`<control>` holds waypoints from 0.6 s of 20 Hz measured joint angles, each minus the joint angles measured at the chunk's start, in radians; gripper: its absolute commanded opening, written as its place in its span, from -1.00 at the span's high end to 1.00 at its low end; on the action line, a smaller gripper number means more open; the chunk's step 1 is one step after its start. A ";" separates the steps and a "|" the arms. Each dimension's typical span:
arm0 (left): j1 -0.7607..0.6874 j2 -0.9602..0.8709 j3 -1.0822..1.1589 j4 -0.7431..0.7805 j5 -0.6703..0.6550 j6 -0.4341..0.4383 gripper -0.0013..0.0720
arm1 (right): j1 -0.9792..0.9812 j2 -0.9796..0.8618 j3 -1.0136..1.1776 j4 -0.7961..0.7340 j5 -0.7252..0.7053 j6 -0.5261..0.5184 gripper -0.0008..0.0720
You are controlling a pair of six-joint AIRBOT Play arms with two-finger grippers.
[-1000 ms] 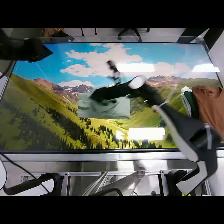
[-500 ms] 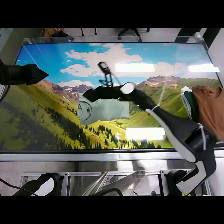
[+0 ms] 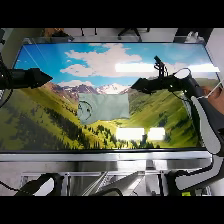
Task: Fold the shirts.
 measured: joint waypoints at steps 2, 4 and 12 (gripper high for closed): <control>0.000 0.000 -0.001 -0.001 0.000 0.003 0.93 | -0.005 -0.031 -0.051 -0.006 0.002 0.006 -0.77; 0.000 0.000 -0.002 -0.004 0.000 0.003 0.93 | 0.013 -0.071 -0.078 -0.006 -0.003 0.006 -0.77; 0.000 0.000 -0.002 -0.005 0.000 0.002 0.93 | 0.149 -0.180 -0.093 0.027 -0.077 -0.016 0.43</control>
